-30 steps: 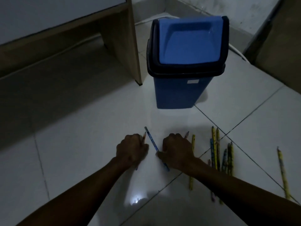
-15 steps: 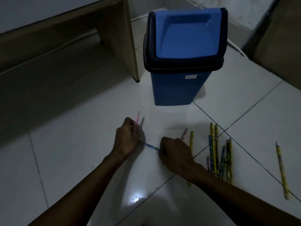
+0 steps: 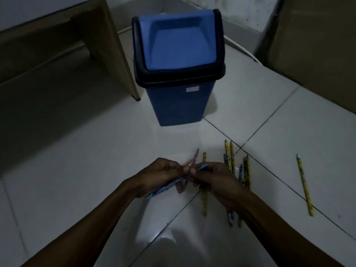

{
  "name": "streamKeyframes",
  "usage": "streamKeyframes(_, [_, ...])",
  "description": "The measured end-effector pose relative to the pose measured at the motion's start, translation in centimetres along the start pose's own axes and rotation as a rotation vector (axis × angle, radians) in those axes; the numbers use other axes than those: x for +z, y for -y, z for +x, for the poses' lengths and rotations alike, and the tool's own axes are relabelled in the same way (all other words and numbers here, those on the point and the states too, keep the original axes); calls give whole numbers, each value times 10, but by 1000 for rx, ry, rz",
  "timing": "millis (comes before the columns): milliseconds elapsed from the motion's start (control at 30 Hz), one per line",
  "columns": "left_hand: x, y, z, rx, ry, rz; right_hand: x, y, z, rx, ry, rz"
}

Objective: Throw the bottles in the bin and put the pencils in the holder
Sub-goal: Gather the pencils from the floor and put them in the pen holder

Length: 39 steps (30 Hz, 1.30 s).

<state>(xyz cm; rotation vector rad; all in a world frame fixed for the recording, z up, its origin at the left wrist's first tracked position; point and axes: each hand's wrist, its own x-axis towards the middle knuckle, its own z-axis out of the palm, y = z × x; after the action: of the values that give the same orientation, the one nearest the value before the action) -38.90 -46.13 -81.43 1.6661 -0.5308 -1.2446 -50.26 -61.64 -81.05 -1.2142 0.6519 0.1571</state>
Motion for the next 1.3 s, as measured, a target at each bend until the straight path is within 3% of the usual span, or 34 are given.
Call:
streamKeyframes(167, [8, 0, 8, -48, -23, 17, -12, 1, 0, 134, -102, 128])
streamKeyframes(300, [17, -7, 27, -70, -311, -112, -28, 4, -7, 138, -251, 7])
streamKeyframes(400, [22, -5, 48, -85, -493, 120, -37, 1, -11, 74, -333, -117])
streamKeyframes(500, [30, -2, 61, -129, -606, 437, -42, -7, -12, -14, -388, -362])
streamKeyframes(600, [42, 4, 67, -183, -579, 619, -41, -16, -8, -116, -382, -715])
streamKeyframes(833, [44, 5, 69, -113, -546, 804, -18, -31, 7, -67, -393, -1186])
streamKeyframes(900, [38, 7, 68, -65, -565, 688, -13, -34, 9, -11, -382, -1201])
streamKeyframes(1067, [35, 16, 63, -36, -619, 127, -16, -35, 9, 35, -335, -1081])
streamKeyframes(1200, [46, 6, 58, -60, -565, -390, -16, -26, -5, -23, -232, -708])
streamKeyframes(1300, [57, 0, 55, -52, -450, -414, -12, -22, -19, -29, -191, -411])
